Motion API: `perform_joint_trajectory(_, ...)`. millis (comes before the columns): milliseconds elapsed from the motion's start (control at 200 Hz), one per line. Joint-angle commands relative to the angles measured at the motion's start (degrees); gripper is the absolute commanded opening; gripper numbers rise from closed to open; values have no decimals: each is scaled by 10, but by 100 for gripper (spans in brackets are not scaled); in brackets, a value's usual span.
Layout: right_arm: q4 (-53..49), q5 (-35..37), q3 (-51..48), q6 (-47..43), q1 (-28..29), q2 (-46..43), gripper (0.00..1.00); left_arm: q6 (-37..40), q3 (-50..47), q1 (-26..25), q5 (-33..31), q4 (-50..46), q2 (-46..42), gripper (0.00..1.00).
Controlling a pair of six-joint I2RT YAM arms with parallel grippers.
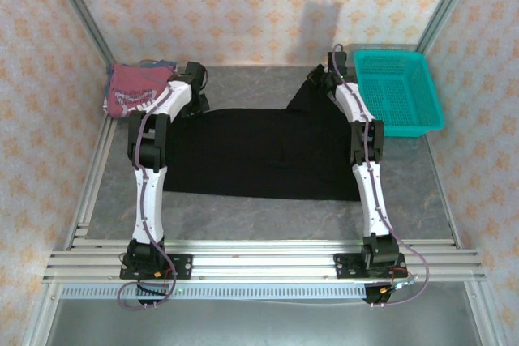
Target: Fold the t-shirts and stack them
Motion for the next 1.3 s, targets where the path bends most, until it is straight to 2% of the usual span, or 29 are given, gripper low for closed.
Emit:
perform_joint_trajectory(0,30,47,-28,-4,0,-59,0,6,-20,-3,9,4,-44,0)
perform_joint_trajectory(135,65,76,-80,-7,0,-131,0,4,-35,-2,16,23,-77,0)
perform_joint_trajectory(270,23,87,-81,-20,0,-177,0,0,-53,-3,21,40,-116,0)
perform_joint_trajectory(445,-26,84,-145,-21,1,-245,0,7,-79,-2,21,59,-164,0)
perform_joint_trajectory(791,-4,109,-430,6,1,-446,0,54,-140,-3,20,57,-228,0)
perform_joint_trajectory(951,15,109,-583,36,1,-546,0,63,-194,-4,16,60,-270,0)
perform_joint_trajectory(1296,20,108,-839,91,1,-742,0,72,-326,-20,-25,59,-364,0)
